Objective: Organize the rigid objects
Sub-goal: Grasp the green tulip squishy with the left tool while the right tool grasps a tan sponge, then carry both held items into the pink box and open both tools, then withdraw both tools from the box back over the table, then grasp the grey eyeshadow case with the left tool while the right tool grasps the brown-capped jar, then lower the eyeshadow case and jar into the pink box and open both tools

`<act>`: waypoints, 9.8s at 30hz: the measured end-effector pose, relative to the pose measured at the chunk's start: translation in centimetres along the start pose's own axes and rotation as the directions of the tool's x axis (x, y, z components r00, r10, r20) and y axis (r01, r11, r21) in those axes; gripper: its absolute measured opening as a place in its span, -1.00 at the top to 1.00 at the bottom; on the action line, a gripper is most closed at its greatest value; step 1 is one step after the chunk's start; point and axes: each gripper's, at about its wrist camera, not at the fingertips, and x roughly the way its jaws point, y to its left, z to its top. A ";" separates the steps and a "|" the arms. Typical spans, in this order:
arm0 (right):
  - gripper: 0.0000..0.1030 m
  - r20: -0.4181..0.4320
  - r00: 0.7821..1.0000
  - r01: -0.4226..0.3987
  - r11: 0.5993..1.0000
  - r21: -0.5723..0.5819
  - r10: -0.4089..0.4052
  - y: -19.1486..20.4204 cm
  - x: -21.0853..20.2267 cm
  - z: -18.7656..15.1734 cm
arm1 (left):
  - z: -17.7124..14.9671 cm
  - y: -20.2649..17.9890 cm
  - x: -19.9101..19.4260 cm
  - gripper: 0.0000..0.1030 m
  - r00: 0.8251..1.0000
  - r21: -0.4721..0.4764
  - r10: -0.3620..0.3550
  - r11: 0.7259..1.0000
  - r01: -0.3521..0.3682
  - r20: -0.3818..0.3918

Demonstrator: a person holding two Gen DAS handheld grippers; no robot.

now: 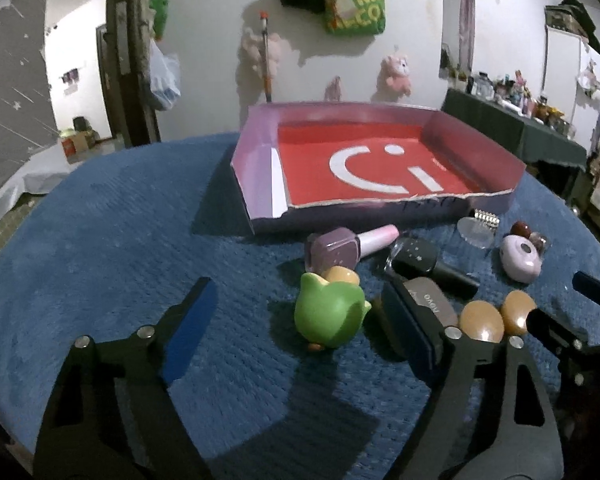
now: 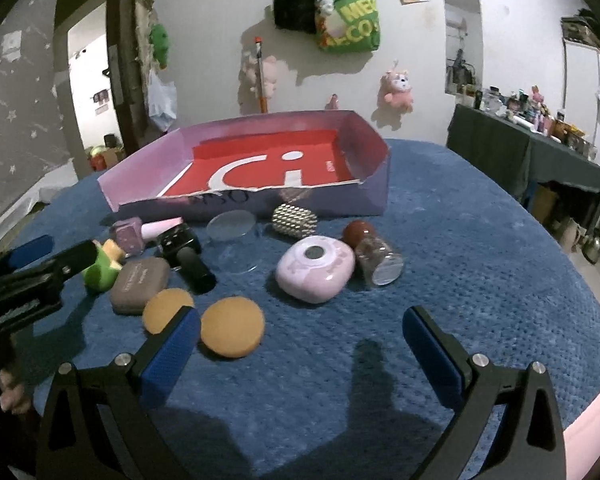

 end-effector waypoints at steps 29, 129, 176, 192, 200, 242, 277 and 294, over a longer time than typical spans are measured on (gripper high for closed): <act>0.22 0.009 0.996 -0.085 0.996 -0.021 0.085 1.4 0.5 0.7 | 1.4 -0.7 1.3 0.25 0.987 0.065 -0.150 0.986 0.154 -0.059; -0.71 -0.071 0.993 -0.109 0.972 -0.209 0.096 0.3 2.8 16.7 | 12.0 -1.9 -1.6 -0.77 0.984 0.112 -0.167 0.981 0.158 0.069; -1.00 0.016 1.000 -0.016 1.000 0.016 0.016 -2.2 -1.3 -2.1 | -3.6 -3.9 -2.4 -0.92 0.996 -0.028 -0.081 0.996 0.080 -0.024; -1.00 0.006 0.999 0.045 0.998 -0.032 -0.045 -5.0 0.8 3.0 | 0.9 -5.2 1.4 -0.91 0.991 -0.014 -0.056 0.998 0.054 -0.118; -0.96 -0.121 0.990 0.066 0.994 -0.085 -0.076 -7.4 4.2 4.4 | 1.5 -5.4 3.8 -0.87 0.976 -0.032 -0.068 0.998 0.062 -0.209; 0.36 -0.131 0.983 -0.136 0.990 -0.032 0.130 -4.7 3.3 6.5 | 3.4 -4.6 2.3 0.06 0.969 -0.021 -0.182 0.983 0.181 -0.167; 0.36 -0.271 0.924 -0.340 0.902 -0.266 0.269 0.6 14.3 14.2 | 13.8 -6.0 15.0 0.08 0.866 0.132 -0.295 0.918 0.374 -0.403; 0.36 -0.331 0.914 -0.352 0.860 -0.368 0.233 1.5 15.7 13.7 | 13.6 -6.4 18.0 0.08 0.829 0.164 -0.300 0.894 0.417 -0.473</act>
